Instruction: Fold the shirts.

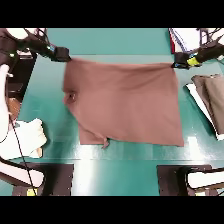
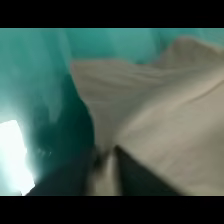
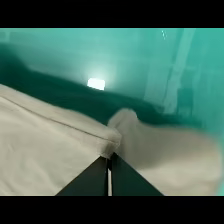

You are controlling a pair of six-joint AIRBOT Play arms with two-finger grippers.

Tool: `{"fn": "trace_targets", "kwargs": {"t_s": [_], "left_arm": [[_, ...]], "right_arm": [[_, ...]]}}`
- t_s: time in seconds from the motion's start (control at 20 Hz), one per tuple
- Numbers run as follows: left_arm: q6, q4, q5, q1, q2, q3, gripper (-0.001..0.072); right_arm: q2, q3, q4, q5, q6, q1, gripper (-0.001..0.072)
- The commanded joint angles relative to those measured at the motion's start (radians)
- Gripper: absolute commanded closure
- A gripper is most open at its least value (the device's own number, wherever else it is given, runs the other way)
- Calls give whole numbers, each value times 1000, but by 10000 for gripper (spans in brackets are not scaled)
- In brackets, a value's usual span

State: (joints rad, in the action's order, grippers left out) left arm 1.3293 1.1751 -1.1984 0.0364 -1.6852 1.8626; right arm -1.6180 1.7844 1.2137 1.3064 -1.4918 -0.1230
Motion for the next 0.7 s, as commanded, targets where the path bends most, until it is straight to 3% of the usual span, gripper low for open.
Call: {"fn": "trace_targets", "kwargs": {"t_s": [0.0,0.05,0.3,0.5,0.65], "left_arm": [[-1,28,16,-10,-77,1,182],[6,21,-7,-24,-74,11,207],[24,-58,-236,-153,19,-15,208],[-3,-64,-202,-173,215,-360,207],[-14,-89,-92,-173,402,-733,207]], "right_arm": [[-105,76,-18,-8,-1,0,519],[-114,113,-18,8,-1,6,397],[-17,103,-19,149,10,43,404],[156,-145,-19,144,28,45,404],[270,-289,-22,92,28,41,404]]}}
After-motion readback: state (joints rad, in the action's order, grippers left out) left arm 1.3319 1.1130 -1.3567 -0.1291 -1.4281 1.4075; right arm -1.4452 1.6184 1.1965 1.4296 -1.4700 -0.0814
